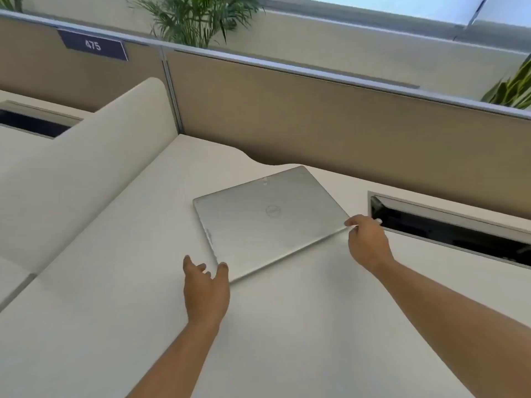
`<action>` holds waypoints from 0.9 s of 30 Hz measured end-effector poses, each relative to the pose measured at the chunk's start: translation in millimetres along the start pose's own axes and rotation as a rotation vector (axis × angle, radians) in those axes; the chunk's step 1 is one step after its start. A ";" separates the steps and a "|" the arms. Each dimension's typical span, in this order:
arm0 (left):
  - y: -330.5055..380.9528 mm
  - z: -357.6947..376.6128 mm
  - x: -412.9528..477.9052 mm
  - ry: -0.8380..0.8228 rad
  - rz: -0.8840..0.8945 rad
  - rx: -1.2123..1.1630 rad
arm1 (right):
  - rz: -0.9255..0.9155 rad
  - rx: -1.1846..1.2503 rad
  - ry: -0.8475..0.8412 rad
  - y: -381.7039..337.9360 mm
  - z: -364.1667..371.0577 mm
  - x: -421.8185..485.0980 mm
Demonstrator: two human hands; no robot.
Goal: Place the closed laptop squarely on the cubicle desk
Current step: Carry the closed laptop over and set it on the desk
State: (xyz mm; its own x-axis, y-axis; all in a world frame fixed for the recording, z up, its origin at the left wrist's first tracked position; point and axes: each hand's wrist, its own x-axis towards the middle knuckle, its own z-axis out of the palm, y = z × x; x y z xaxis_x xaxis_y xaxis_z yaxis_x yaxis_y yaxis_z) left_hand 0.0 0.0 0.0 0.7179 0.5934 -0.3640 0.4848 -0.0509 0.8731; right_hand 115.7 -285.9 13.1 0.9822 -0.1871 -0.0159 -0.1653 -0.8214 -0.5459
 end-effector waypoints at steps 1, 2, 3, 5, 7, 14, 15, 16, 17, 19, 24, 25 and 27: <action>-0.4 2.9 4.6 -0.012 -0.015 -0.017 | 0.019 -0.004 -0.018 -2.0 3.5 14.1; -1.9 7.6 9.4 -0.028 -0.029 -0.037 | 0.030 -0.016 -0.044 -5.3 6.0 25.2; -2.4 10.7 12.6 -0.052 -0.056 -0.048 | 0.046 -0.045 -0.074 -7.7 8.5 37.9; -3.2 18.7 22.2 -0.075 -0.108 -0.081 | 0.118 -0.051 -0.145 -13.7 16.4 63.1; -2.4 24.1 30.8 -0.072 -0.143 -0.093 | 0.152 -0.052 -0.192 -15.9 25.5 81.1; 11.5 43.1 51.0 -0.045 -0.290 -0.080 | 0.205 0.006 -0.238 -12.6 40.4 125.5; 14.3 45.8 55.4 -0.048 -0.318 -0.063 | 0.215 0.041 -0.245 -13.8 40.7 131.1; 17.3 48.2 59.2 -0.048 -0.352 -0.040 | 0.227 0.068 -0.250 -14.8 41.7 136.5; 20.1 50.5 62.8 -0.049 -0.384 -0.034 | 0.239 0.090 -0.256 -16.1 43.0 140.1; 23.3 55.5 69.0 -0.038 -0.436 -0.032 | 0.279 0.129 -0.264 -18.6 45.1 145.4; 30.5 47.9 86.2 -0.034 -0.491 -0.021 | 0.488 0.335 -0.422 -28.7 43.2 154.4; 30.8 44.0 90.3 -0.072 -0.493 -0.059 | 0.488 0.328 -0.424 -26.8 44.7 155.6; 32.5 34.8 93.8 -0.161 -0.476 -0.130 | 0.471 0.298 -0.359 -20.2 50.2 154.8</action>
State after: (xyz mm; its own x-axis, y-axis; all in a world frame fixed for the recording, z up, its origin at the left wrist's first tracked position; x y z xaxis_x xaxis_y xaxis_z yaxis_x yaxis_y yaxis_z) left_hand 100.5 26.0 -17.0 0.5060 0.3945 -0.7670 0.7176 0.3009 0.6281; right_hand 275.6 -271.3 -20.4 0.7883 -0.2561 -0.5595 -0.6031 -0.5020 -0.6199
